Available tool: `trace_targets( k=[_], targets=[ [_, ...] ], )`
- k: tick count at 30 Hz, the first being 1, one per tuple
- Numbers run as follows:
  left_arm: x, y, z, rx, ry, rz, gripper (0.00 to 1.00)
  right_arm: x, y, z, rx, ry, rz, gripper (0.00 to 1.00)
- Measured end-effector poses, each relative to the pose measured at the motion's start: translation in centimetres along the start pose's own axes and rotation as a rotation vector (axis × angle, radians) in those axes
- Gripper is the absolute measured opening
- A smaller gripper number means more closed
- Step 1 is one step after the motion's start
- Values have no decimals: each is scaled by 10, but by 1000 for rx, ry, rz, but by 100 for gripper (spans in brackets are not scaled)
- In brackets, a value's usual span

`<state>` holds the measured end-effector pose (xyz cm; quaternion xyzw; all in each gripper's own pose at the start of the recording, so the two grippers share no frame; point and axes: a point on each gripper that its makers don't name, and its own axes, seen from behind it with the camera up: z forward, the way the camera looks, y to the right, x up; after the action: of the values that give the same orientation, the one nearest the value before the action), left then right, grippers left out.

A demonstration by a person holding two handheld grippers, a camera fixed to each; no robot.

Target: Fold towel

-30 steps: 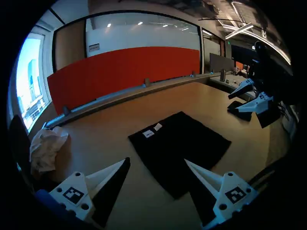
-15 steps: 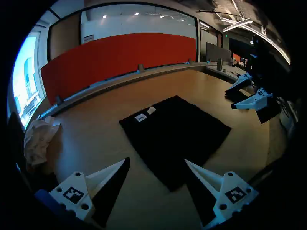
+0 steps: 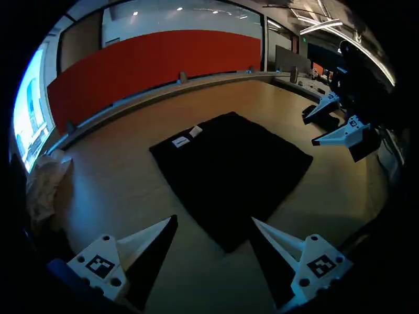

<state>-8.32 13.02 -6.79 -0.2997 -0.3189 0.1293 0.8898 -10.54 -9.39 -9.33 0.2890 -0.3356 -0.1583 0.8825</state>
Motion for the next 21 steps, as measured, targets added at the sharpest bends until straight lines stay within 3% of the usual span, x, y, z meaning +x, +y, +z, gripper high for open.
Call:
trace_targets(
  k=[21],
  targets=[
    [-39, 19, 22, -49, -118, 17, 93, -39, -13, 17, 47, -98, -23, 100]
  ],
)
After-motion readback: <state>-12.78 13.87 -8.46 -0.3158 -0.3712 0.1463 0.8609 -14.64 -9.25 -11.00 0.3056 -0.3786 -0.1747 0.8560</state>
